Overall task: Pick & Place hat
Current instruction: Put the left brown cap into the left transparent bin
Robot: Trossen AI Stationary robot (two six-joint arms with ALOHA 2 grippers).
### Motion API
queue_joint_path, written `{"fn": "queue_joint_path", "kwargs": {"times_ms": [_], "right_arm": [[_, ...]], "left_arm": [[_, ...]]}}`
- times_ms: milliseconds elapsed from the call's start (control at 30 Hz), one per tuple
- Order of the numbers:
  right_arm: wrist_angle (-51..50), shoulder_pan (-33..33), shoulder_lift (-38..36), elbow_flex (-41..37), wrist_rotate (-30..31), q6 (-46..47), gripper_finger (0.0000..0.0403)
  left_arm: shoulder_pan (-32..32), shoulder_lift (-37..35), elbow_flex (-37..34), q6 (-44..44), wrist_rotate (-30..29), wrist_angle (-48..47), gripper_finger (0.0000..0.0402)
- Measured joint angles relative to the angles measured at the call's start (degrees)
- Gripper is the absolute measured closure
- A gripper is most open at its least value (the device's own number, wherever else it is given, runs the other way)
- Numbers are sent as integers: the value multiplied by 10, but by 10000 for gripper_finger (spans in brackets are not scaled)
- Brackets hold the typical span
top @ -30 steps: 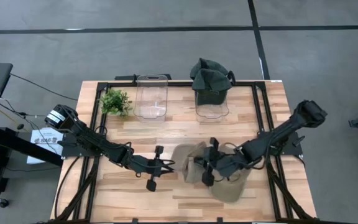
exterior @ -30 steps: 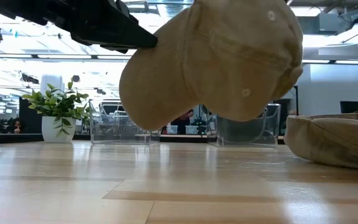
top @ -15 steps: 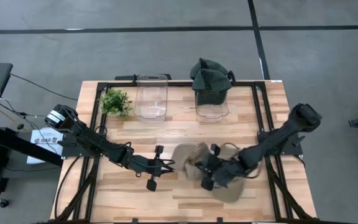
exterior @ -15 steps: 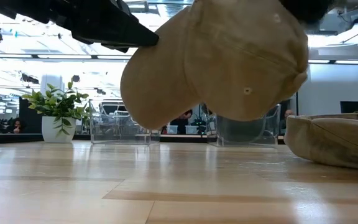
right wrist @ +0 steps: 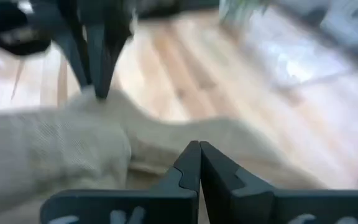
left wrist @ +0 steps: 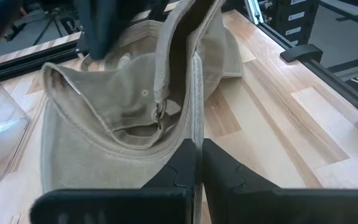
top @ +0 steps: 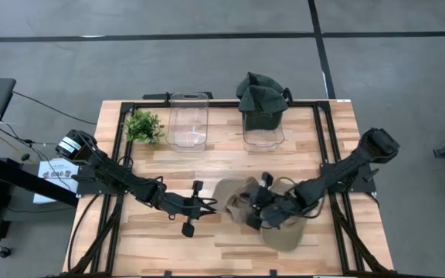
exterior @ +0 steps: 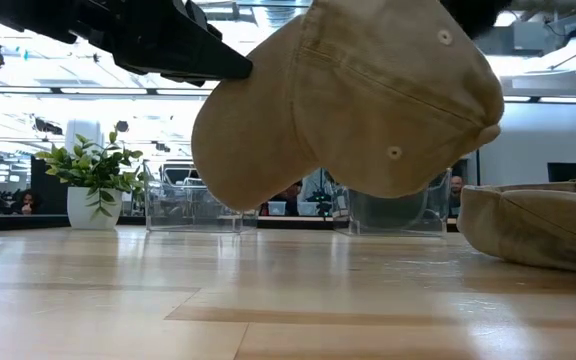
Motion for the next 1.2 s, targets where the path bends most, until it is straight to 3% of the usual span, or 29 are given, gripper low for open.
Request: {"fn": "queue_joint_path", "kwargs": {"times_ms": [100,300,533,667,900,1000,1200], "right_arm": [[5,10,-34,0,34,-25,403],[-18,54,-75,0,38,-22,403],[-1,131,-59,0,38,43,394],[-6,154,-31,0,40,73,356],[-7,158,2,0,41,104,250],[-19,163,2,0,71,151,213],[-133,198,2,0,155,298,196]], "left_arm": [[0,0,0,0,0,0,391],[0,0,0,0,0,1,391],[0,0,0,2,0,13,391],[4,0,0,3,-8,32,391],[1,0,0,-3,-9,33,391],[1,0,0,-16,-9,32,391],[1,0,0,-30,-32,24,391]]}}
